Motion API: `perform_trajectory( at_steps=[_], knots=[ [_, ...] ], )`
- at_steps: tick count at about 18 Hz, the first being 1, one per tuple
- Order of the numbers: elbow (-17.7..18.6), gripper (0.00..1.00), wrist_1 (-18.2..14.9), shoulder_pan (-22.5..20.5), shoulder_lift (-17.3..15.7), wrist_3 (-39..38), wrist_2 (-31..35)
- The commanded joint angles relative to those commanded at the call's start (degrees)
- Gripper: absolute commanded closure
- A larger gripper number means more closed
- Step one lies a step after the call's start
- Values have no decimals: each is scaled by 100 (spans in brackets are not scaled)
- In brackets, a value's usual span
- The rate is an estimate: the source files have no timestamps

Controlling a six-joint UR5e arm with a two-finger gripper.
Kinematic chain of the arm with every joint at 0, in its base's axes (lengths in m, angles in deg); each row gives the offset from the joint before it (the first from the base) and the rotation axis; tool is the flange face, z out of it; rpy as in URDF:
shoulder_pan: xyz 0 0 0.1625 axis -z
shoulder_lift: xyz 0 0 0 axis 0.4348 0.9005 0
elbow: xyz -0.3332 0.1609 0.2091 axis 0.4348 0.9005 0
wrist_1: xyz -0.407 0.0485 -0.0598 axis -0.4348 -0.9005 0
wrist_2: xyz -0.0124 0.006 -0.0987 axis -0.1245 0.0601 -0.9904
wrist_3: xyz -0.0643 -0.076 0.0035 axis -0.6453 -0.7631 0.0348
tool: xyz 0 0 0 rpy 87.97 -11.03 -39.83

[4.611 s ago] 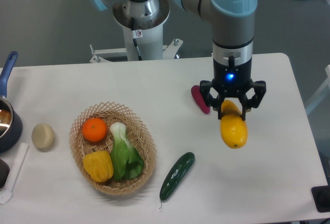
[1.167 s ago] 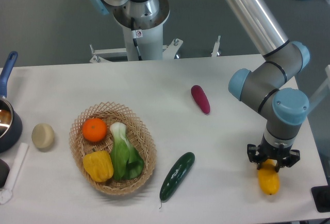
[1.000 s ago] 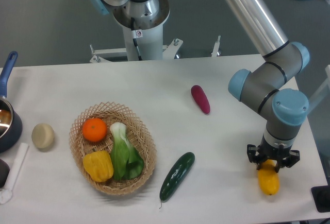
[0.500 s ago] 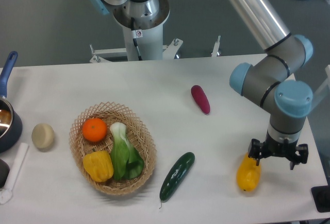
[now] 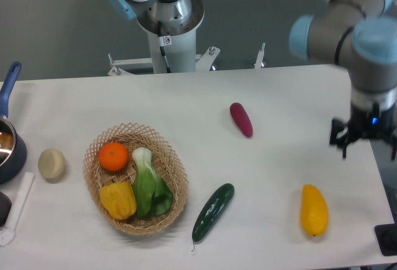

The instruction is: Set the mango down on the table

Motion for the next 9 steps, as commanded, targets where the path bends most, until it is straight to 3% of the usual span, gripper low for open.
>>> perform_trajectory(
  at_steps=[3,7,9],
  knots=[
    [61,0,-317,-334,-167,783,-44],
    [141,0,-704,-783,-361,2637,-176],
    [150,0,-818,-923,-405,3008,-193]
  ],
)
